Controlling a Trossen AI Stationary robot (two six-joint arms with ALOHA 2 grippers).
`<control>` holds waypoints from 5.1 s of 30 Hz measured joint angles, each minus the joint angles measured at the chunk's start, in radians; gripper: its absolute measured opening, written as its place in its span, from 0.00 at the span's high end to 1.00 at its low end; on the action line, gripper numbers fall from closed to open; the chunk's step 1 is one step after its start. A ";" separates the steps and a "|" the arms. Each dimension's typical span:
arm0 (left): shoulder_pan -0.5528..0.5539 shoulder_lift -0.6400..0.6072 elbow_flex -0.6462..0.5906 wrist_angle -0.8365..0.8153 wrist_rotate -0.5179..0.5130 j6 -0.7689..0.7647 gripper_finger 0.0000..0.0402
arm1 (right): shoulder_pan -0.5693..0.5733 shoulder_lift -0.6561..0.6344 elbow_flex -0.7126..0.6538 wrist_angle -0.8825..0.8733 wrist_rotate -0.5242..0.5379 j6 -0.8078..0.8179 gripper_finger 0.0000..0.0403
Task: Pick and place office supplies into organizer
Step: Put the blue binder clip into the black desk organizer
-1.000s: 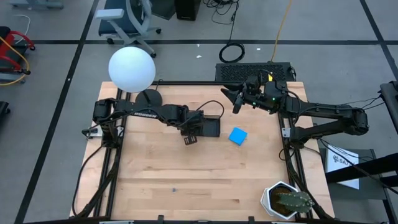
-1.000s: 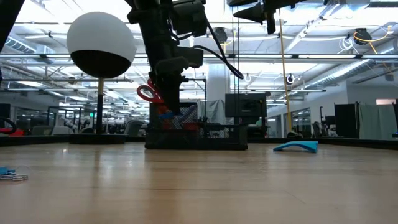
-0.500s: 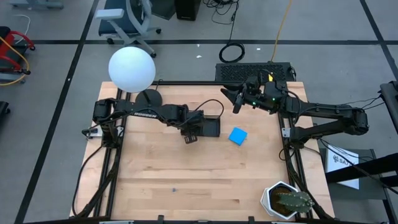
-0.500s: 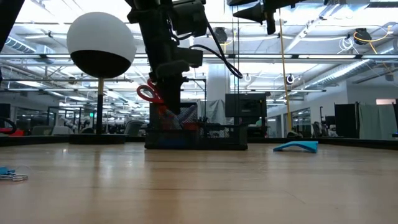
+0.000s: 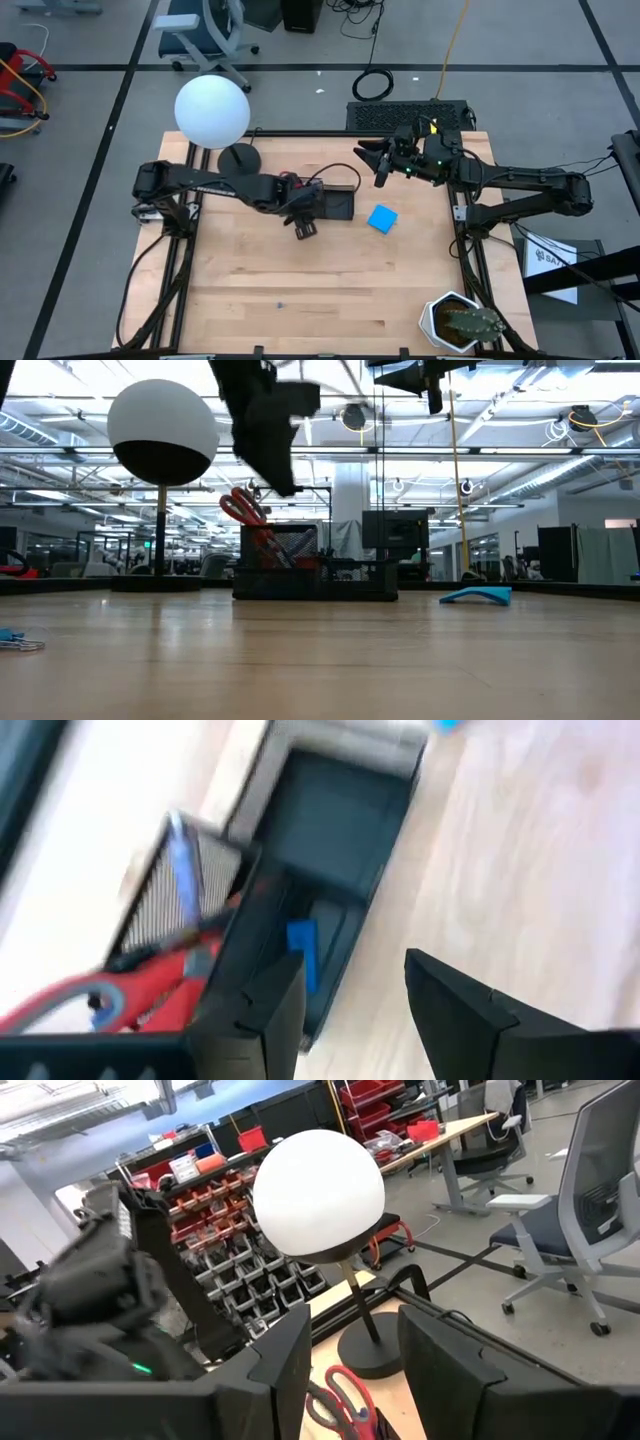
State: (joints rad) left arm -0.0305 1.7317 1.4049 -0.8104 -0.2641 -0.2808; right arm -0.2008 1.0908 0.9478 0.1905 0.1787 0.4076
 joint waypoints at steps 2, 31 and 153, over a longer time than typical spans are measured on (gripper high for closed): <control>-0.026 -0.030 0.001 -0.008 -0.023 -0.017 0.56 | 0.000 0.000 0.000 0.009 0.000 0.000 0.65; -0.504 -0.126 -0.001 -0.078 0.019 -0.215 0.56 | 0.000 0.000 0.000 0.015 0.001 0.046 0.65; -0.604 0.194 -0.223 0.228 0.236 -0.320 0.87 | 0.006 -0.001 0.001 -0.077 -0.098 0.161 0.65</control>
State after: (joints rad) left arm -0.6350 1.9259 1.1820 -0.5827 -0.0281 -0.6009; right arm -0.1944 1.0901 0.9485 0.1139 0.0811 0.5682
